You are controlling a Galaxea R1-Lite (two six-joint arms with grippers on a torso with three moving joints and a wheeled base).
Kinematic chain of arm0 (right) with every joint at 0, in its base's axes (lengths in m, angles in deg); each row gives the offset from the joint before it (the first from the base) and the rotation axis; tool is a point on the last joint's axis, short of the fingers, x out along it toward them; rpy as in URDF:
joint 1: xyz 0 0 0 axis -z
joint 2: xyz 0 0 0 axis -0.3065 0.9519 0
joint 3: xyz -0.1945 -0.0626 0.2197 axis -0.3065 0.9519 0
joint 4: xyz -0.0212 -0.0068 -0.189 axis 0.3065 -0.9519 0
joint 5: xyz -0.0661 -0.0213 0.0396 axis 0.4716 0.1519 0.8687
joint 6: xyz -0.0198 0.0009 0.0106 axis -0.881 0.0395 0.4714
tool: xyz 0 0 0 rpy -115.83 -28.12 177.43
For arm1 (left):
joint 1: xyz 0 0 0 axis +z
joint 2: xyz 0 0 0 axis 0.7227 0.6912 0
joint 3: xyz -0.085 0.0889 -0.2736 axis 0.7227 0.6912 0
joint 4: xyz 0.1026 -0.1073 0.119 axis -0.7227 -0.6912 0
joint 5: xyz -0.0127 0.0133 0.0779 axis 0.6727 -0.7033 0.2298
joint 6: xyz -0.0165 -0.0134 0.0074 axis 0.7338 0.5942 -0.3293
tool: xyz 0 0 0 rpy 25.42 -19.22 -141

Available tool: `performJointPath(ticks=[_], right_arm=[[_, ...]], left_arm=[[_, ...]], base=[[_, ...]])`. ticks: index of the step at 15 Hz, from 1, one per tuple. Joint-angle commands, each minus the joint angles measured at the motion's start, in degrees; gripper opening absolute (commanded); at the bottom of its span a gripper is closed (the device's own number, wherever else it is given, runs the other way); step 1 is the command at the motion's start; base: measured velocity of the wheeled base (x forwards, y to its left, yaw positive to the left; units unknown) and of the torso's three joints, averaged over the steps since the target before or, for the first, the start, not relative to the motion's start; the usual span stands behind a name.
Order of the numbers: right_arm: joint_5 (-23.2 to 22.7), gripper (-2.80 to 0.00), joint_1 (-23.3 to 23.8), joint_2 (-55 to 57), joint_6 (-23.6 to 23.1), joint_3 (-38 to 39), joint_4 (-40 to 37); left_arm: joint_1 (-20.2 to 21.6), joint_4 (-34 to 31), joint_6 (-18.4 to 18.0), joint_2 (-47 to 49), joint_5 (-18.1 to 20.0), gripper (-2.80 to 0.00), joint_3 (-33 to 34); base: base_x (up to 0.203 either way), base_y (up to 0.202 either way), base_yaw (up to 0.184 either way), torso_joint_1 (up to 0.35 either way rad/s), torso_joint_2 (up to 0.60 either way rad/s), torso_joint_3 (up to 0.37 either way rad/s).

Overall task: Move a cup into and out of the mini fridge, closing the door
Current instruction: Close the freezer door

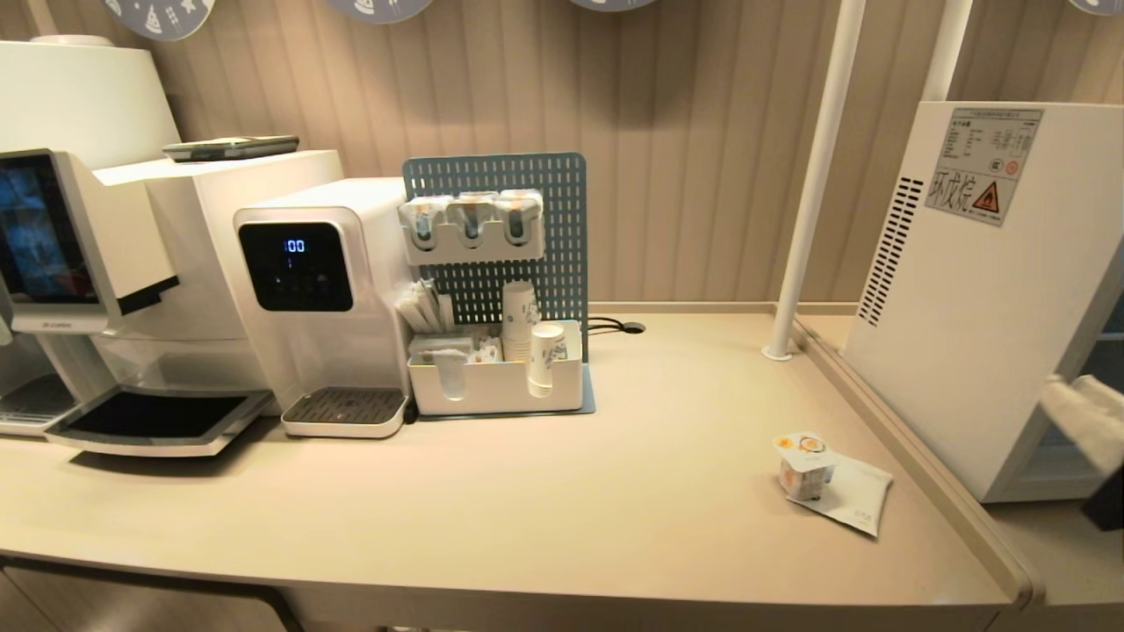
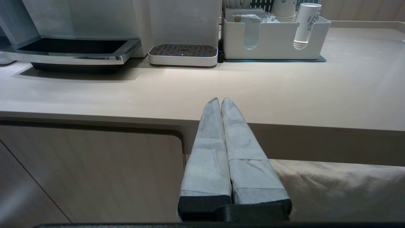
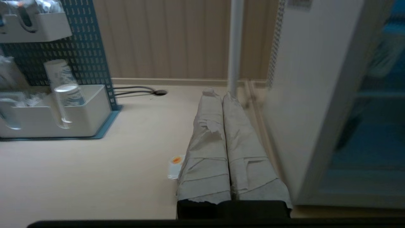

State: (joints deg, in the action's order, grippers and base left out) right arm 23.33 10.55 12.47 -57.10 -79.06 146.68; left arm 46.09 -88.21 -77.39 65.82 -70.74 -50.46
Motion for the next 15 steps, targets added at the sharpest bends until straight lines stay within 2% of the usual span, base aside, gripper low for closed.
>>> performJointPath(ticks=[1, 2, 3, 4, 5, 7, 9, 11, 12, 13, 15], right_arm=[[1.6, -2.8, 0.2, -26.7, 0.3, -11.4, -36.2], [2.6, -2.8, 0.5, -33.0, 1.1, -19.6, -52.1], [3.7, -2.8, 1.6, -37.7, 2.2, -25.8, -64.1], [4.6, -2.8, 3.6, -41.2, 2.9, -30.0, -72.7], [5.6, -2.8, 5.3, -43.1, 3.4, -31.8, -76.5], [5.7, -2.8, 6.7, -49.6, 3.7, -28.6, -76.4], [2.1, -2.8, 7.1, -57.3, 1.7, -17.2, -72.8], [-0.6, -2.8, 7.3, -59.0, -0.6, -2.4, -60.7], [-1.8, -2.8, 7.3, -59.2, -1.4, 2.9, -57.1], [-3.2, -2.8, 7.4, -59.3, -1.9, 6.3, -56.7], [-5.7, -2.8, 7.4, -59.5, -1.1, 6.1, -58.8]], left_arm=[[0.0, 0.0, 0.0, 0.0, 0.0, -2.8, 0.2], [0.0, 0.0, 0.0, 0.0, 0.0, -2.8, 0.2], [0.0, 0.0, 0.0, 0.0, 0.0, -2.8, 0.2], [0.0, 0.0, 0.0, 0.0, 0.0, -2.8, 0.1], [0.0, 0.0, 0.0, 0.0, 0.0, -2.8, 0.2], [0.0, 0.0, 0.0, 0.0, 0.0, -2.8, 0.2], [0.0, 0.0, 0.1, 0.0, 0.0, -2.8, 0.1], [0.0, 0.0, 0.1, 0.0, 0.0, -2.8, 0.2], [0.0, 0.0, 0.1, 0.0, 0.0, -2.8, 0.1], [0.0, 0.0, 0.1, 0.0, 0.0, -2.8, 0.1], [0.0, 0.0, 0.1, 0.0, 0.0, -2.8, 0.1]], base=[[0.0, 0.0, 0.0, 0.0, 0.0, 0.0], [0.0, 0.0, 0.0, 0.0, 0.0, 0.0], [0.0, 0.0, 0.0, 0.0, 0.0, 0.0], [0.0, 0.0, 0.0, 0.0, 0.0, 0.0], [0.0, 0.0, 0.0, 0.0, 0.0, 0.0], [0.0, 0.0, 0.0, 0.0, 0.0, 0.0], [0.0, 0.0, 0.0, 0.0, 0.0, 0.0], [0.0, 0.0, 0.0, 0.0, 0.0, 0.0], [0.0, 0.0, 0.0, 0.0, 0.0, 0.0], [0.0, 0.0, 0.0, 0.0, 0.0, 0.0], [0.0, 0.0, 0.0, 0.0, 0.0, 0.0]])
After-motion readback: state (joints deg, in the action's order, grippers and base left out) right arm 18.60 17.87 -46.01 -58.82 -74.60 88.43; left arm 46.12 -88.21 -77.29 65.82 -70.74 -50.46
